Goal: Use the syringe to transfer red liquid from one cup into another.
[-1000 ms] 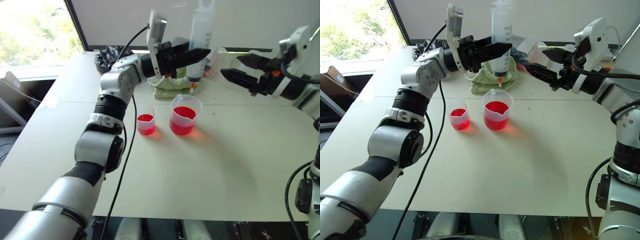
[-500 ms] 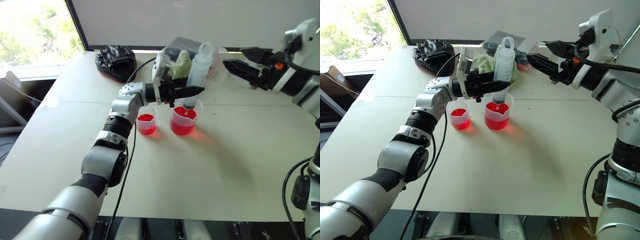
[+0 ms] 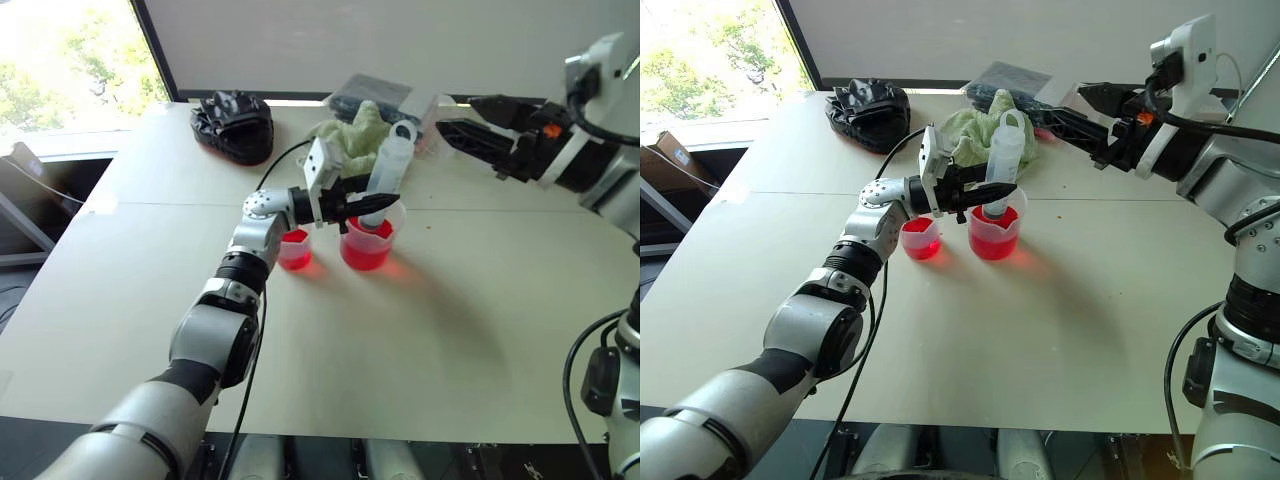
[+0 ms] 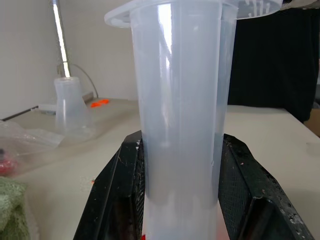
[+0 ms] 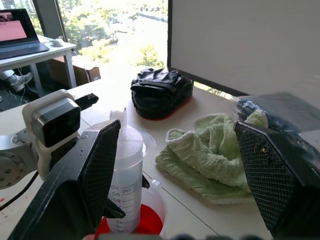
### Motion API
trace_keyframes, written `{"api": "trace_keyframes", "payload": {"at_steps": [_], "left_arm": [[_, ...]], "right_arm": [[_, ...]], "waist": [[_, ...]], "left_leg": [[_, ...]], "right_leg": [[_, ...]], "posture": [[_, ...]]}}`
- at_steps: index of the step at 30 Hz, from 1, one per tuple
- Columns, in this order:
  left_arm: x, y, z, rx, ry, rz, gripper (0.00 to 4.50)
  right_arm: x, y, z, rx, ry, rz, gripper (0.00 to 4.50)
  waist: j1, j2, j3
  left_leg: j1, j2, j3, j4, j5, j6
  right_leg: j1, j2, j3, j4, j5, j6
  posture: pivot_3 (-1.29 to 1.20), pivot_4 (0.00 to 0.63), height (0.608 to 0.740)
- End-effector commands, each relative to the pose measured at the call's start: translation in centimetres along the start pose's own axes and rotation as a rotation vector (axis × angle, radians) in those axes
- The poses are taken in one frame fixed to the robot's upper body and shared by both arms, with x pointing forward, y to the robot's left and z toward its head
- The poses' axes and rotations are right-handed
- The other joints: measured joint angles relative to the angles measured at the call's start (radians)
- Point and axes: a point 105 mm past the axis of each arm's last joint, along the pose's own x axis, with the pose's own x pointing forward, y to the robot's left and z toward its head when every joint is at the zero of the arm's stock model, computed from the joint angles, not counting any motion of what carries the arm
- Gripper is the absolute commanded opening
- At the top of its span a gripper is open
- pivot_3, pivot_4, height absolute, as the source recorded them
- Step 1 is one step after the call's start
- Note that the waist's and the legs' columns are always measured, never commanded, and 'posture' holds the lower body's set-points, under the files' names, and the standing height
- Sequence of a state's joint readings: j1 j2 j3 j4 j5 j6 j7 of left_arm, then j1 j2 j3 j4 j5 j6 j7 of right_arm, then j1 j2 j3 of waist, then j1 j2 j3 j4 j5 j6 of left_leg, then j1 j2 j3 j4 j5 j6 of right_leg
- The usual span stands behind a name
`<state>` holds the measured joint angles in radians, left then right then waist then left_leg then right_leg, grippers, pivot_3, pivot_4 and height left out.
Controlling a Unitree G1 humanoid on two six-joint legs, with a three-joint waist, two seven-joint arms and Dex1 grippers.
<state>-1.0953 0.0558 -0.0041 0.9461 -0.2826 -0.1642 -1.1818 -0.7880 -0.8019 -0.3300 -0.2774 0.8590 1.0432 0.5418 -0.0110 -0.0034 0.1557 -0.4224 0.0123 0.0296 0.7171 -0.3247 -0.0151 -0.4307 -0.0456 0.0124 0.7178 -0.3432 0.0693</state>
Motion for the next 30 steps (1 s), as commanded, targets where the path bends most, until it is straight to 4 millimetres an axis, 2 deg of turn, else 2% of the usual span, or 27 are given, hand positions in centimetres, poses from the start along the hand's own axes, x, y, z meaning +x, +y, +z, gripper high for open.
{"api": "trace_keyframes", "payload": {"at_steps": [1,6,10,15,30], "left_arm": [[0.2,0.1,0.3,0.022,-0.026,0.02,1.37],[0.2,0.1,-0.1,0.02,-0.023,0.029,1.37],[0.3,-0.1,-0.3,0.02,-0.022,0.028,1.37],[0.2,-0.2,-0.5,0.022,-0.018,0.026,1.37],[0.1,-0.4,-1.4,0.005,0.038,0.009,1.37]], "right_arm": [[-0.3,1.0,1.2,-0.025,-0.027,0.02,3.8],[-0.1,1.5,0.7,0.016,-0.008,0.016,3.8],[0.7,2.2,0.1,0.052,-0.002,0.024,3.8],[2.0,2.1,-0.8,0.091,0.021,-0.015,3.8],[5.1,2.6,-0.7,0.159,-0.012,-0.043,3.8]], "waist": [[0.0,0.0,0.0],[0.001,0.0,0.0],[0.001,0.0,0.0],[0.001,0.0,0.0],[-0.001,0.0,0.0]], "left_leg": [[0.0,0.0,0.0,0.0,0.0,0.0],[0.0,0.0,0.0,0.0,0.0,0.0],[0.0,0.0,0.0,0.0,0.0,0.0],[0.0,0.0,0.0,0.001,0.0,0.0],[0.0,0.0,-0.001,0.001,0.0,0.0]], "right_leg": [[0.0,0.0,0.0,0.0,0.0,0.0],[0.0,0.0,0.0,0.0,0.0,0.0],[0.0,0.0,0.0,0.0,0.0,0.0],[0.0,0.0,0.0,0.0,0.0,0.0],[0.0,0.0,-0.001,0.0,0.0,0.0]], "posture": [[0.0,0.15,0.711],[0.0,0.15,0.711],[0.0,0.15,0.711],[0.0,0.15,0.711],[0.0,0.15,0.711]]}}
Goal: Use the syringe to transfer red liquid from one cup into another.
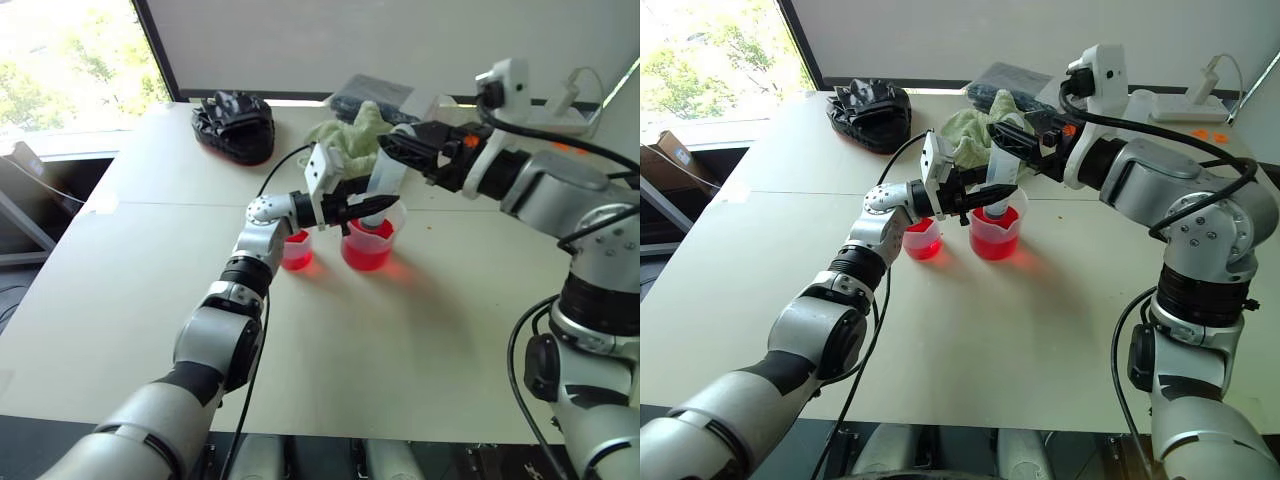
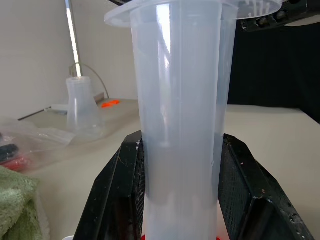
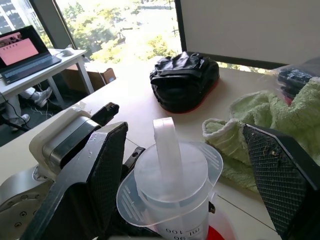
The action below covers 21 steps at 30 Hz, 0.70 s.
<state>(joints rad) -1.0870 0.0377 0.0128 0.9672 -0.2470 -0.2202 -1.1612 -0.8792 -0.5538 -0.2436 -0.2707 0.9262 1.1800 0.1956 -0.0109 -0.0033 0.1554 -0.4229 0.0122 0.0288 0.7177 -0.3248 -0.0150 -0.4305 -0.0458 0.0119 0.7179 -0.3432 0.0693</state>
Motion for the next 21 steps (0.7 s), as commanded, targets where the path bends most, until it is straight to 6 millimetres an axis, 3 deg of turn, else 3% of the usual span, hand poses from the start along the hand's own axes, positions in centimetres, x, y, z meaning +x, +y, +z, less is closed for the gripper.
{"api": "trace_keyframes", "payload": {"at_steps": [1,8,11,16,21], "left_arm": [[-0.03,-0.41,-0.98,-0.026,0.039,-0.012,1.37],[-0.04,-0.41,-1.07,-0.031,0.051,-0.014,1.37],[-0.02,-0.41,-1.03,-0.03,0.055,-0.017,1.37],[0.14,-0.49,-1.03,-0.031,0.06,-0.022,1.37],[0.17,-0.56,-1.04,-0.035,0.067,-0.027,1.37]], "right_arm": [[0.14,0.73,1.68,-0.026,-0.064,0.015,3.8],[0.48,0.77,1.77,-0.019,-0.067,0.014,3.8],[0.56,0.83,1.85,-0.019,-0.07,0.015,2.88],[0.6,0.94,1.69,-0.016,-0.066,0.022,0.29],[0.62,0.96,1.55,-0.011,-0.063,0.026,0.13]], "waist": [[-0.001,0.0,0.0],[0.0,0.0,0.0],[-0.001,0.0,0.0],[0.0,0.0,0.0],[-0.001,0.0,0.0]], "left_leg": [[0.0,0.0,0.0,0.0,0.0,0.0],[0.0,0.0,0.0,0.0,0.0,0.0],[0.0,0.0,0.0,0.0,0.0,0.0],[0.0,0.0,0.0,0.0,0.0,0.0],[0.0,0.0,0.0,0.0,0.0,0.0]], "right_leg": [[0.0,0.0,0.0,0.0,0.0,0.0],[0.0,0.0,0.0,0.0,0.0,0.0],[0.0,0.0,0.0,0.0,0.0,0.0],[0.0,0.0,0.0,0.0,0.0,0.0],[0.0,0.0,0.0,0.0,0.0,0.0]], "posture": [[0.0,0.15,0.711],[0.0,0.15,0.711],[0.0,0.15,0.711],[0.0,0.15,0.711],[0.0,0.15,0.711]]}}
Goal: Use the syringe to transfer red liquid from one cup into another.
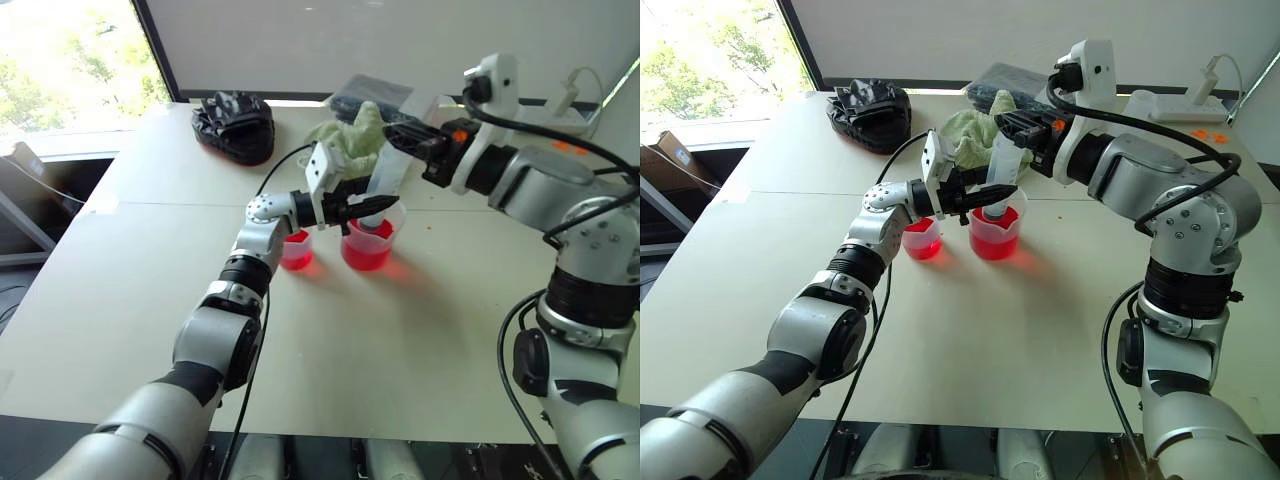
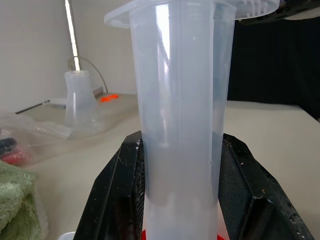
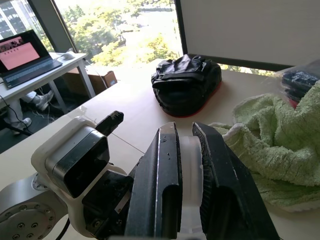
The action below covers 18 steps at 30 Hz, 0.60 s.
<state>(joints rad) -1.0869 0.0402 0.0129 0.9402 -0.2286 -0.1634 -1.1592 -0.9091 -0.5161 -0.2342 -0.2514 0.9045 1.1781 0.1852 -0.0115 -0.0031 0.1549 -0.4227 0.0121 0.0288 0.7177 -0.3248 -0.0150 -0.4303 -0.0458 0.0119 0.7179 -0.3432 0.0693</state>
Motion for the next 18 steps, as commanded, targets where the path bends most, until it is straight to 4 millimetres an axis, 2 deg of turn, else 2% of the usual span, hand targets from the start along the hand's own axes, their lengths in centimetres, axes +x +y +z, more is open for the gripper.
{"api": "trace_keyframes", "payload": {"at_steps": [1,18], "left_arm": [[0.1,-0.5,-1.0,-0.015,0.04,-0.022,1.37],[0.1,-0.6,-0.9,-0.043,0.097,-0.055,1.37]], "right_arm": [[-0.1,0.6,1.3,-0.022,-0.05,0.02,0.13],[0.1,0.3,2.4,-0.026,-0.074,0.021,0.13]], "waist": [[0.0,0.0,0.0],[-0.003,0.0,0.0]], "left_leg": [[0.0,0.0,0.0,0.0,0.0,0.0],[0.0,0.0,0.0,0.0,0.0,0.0]], "right_leg": [[0.0,0.0,0.0,0.0,0.0,0.0],[0.0,0.0,0.0,0.0,0.0,0.0]], "posture": [[0.0,0.15,0.711],[0.0,0.15,0.711]]}}
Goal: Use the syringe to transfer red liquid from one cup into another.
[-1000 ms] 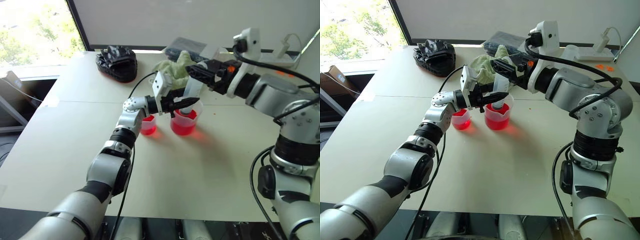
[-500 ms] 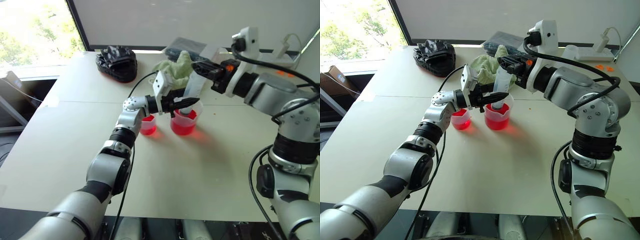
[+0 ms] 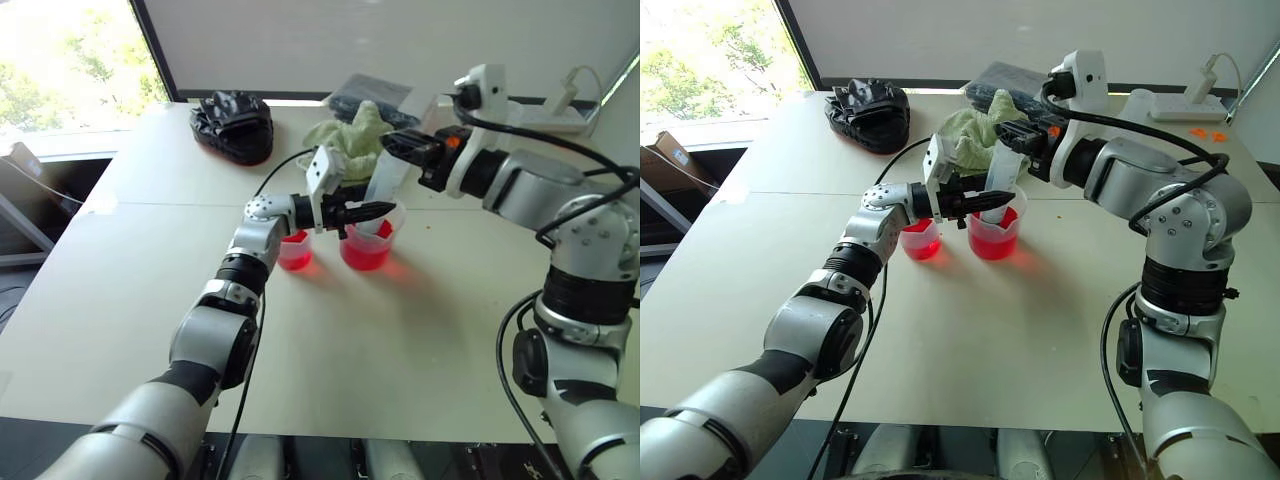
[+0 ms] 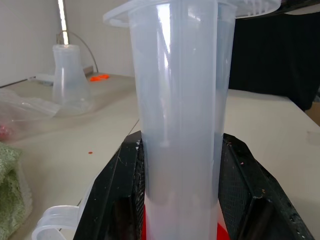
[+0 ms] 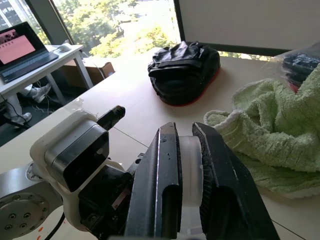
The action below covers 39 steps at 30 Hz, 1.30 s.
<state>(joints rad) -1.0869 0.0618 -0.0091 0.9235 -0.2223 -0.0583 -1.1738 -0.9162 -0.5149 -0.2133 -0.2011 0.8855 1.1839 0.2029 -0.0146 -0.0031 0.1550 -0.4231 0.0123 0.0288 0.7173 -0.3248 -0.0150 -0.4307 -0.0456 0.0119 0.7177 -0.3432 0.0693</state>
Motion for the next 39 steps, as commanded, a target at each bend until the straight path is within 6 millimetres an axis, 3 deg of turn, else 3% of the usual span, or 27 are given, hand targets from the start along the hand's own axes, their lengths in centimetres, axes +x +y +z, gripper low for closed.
{"api": "trace_keyframes", "payload": {"at_steps": [1,12,39], "left_arm": [[0.4,-0.6,-0.2,0.024,0.03,-0.036,1.37],[0.2,-0.9,-0.7,0.02,0.052,-0.048,1.37],[-0.1,-1.4,-1.6,0.003,0.088,-0.077,1.37]], "right_arm": [[-0.6,0.8,3.4,-0.053,-0.119,0.023,0.13],[-0.5,0.3,5.1,-0.061,-0.156,0.011,0.13],[-1.2,-1.2,7.0,-0.05,-0.205,-0.034,0.13]], "waist": [[0.0,0.0,0.0],[0.0,0.0,0.0],[0.0,0.0,0.0]], "left_leg": [[0.0,0.0,0.0,0.0,0.0,0.0],[0.0,0.0,0.0,0.0,0.0,0.0],[-0.001,0.0,0.0,0.0,0.0,0.0]], "right_leg": [[0.0,0.0,0.0,0.0,0.0,0.0],[0.0,0.0,0.0,0.0,0.0,0.0],[-0.001,0.0,0.0,0.0,0.0,0.0]], "posture": [[0.0,0.15,0.711],[0.0,0.15,0.711],[0.0,0.15,0.711]]}}
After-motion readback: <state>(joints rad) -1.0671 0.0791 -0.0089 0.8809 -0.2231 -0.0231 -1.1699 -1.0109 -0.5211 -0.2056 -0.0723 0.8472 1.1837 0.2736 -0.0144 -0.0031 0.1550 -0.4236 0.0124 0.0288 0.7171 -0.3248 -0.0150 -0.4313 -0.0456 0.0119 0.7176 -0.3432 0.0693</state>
